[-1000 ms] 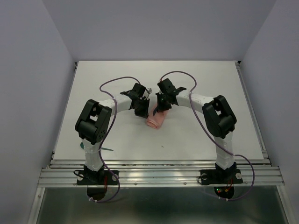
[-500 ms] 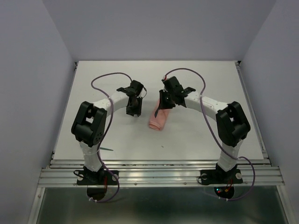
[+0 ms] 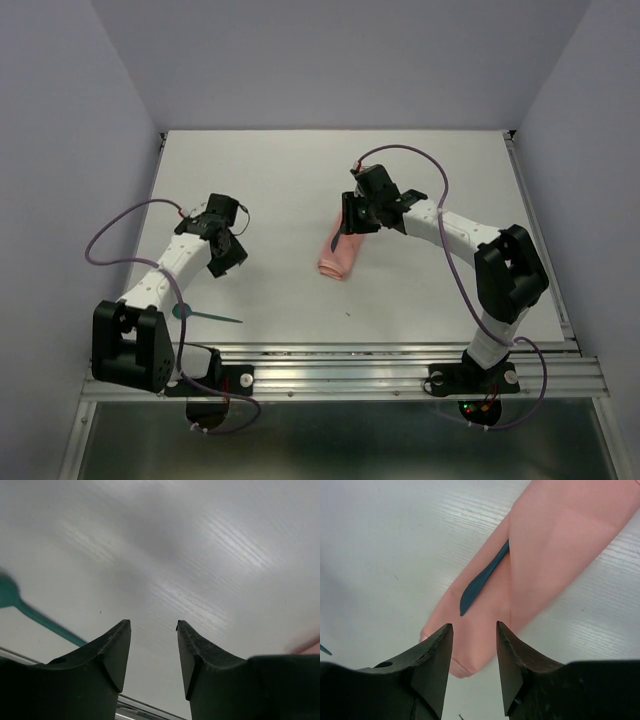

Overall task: Fold the napkin into a case and place the utensils inside
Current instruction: Pick up the spoon from the corner of the board.

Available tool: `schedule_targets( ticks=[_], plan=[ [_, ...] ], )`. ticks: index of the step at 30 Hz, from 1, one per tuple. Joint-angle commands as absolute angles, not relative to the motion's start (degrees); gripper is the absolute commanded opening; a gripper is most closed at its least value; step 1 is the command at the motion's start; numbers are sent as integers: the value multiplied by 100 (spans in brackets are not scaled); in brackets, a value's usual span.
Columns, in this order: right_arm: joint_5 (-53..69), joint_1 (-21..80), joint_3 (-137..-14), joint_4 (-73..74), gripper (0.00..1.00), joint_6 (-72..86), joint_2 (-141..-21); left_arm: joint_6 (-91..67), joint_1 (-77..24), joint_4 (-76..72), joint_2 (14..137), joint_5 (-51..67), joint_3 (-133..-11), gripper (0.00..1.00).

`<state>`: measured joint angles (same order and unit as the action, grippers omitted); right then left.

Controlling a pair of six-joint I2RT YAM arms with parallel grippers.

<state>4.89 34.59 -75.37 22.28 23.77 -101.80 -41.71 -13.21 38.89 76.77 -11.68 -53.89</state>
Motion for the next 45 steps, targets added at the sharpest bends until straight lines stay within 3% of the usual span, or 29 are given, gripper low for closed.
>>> schedule_targets(
  ticks=[1, 5, 8, 21, 29, 39, 45],
  plan=[
    [500, 3454, -7550, 2057, 47, 2276, -9993, -5667, -1362, 4272, 6946, -1101, -4712, 56],
    [536, 3454, -7567, 2065, 49, 2276, -10037, -6485, -1362, 4061, 6399, -765, -4044, 66],
    [571, 3454, -7541, 2065, 50, 2268, -10046, -6863, -1362, 4139, 6118, -747, -3744, 79],
    [923, 3454, -7629, 2039, 52, 2232, -10090, -7014, -1362, 4324, 6011, -729, -3708, 80],
    [1292, 4269, -7743, 1732, 52, 1995, -10098, -5925, -1275, 4122, 6880, -1529, -5588, 79],
    [853, 6037, -8340, 1020, 54, 898, -11047, -4176, 333, 5009, 7796, -1389, -8250, 79],
    [493, 6714, -8850, 572, 57, 396, -11794, -3771, 1115, 4949, 7577, -1082, -8517, 80]
  ],
)
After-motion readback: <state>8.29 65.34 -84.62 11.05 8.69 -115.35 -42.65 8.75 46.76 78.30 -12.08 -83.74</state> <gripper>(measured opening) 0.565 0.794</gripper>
